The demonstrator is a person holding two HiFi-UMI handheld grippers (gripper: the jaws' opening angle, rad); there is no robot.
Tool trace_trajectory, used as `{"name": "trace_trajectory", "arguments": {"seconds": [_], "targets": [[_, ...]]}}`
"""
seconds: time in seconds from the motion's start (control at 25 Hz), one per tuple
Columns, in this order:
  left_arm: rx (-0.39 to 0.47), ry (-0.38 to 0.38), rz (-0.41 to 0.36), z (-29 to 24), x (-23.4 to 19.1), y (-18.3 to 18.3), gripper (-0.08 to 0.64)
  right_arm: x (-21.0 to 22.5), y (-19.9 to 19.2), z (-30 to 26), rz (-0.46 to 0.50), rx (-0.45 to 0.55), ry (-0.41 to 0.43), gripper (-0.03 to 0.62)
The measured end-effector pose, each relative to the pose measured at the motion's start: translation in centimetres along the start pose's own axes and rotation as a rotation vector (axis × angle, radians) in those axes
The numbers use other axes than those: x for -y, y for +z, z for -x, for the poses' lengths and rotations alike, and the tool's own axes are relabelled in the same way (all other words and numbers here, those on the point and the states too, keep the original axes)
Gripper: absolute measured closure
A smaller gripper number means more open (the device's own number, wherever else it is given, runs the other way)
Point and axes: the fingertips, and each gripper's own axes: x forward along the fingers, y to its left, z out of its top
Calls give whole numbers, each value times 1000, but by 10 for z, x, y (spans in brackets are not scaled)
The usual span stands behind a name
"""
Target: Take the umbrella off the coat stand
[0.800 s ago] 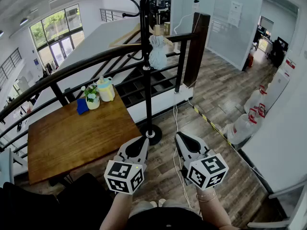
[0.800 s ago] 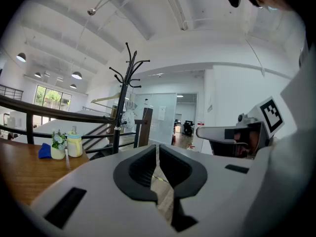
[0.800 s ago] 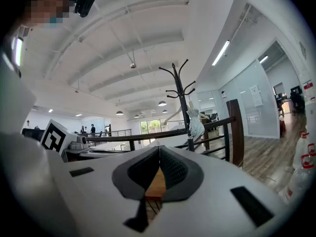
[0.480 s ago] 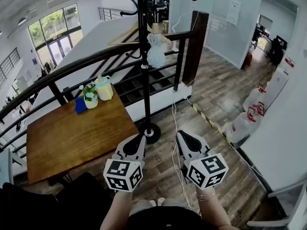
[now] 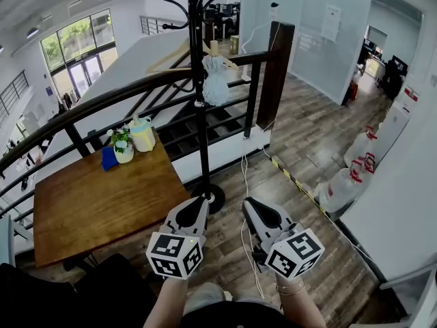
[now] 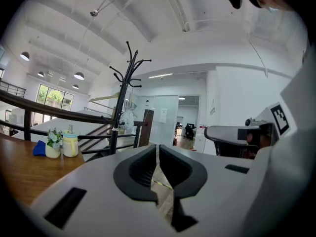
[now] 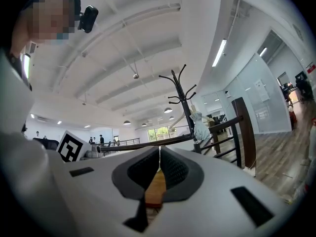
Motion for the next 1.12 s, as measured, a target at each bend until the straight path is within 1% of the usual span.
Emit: {"name": "trace_trajectory", "arguments": {"seconds": [0.08,0.24,0.48,0.76,0.92,1.12], "targets": [[8,-10,20,-7,5,0,534,5,0,0,18,-6,6,563],[13,-22,28,-22,7,3,534,17,0,-8,40,-25,6,563],[6,-40,33,-50,-3,4,534,49,0,-27,30,-27,-37,563],[2,-56,18,-105,-39,22,534,88,5,-74,31,-40,-62,563],[13,-82,1,-140,-65,42,534,112,19,-113,45,-24,-86,563],[38,-69,-59,-179,-106,67,534,133,33,-164,80,11,-83,563]]}}
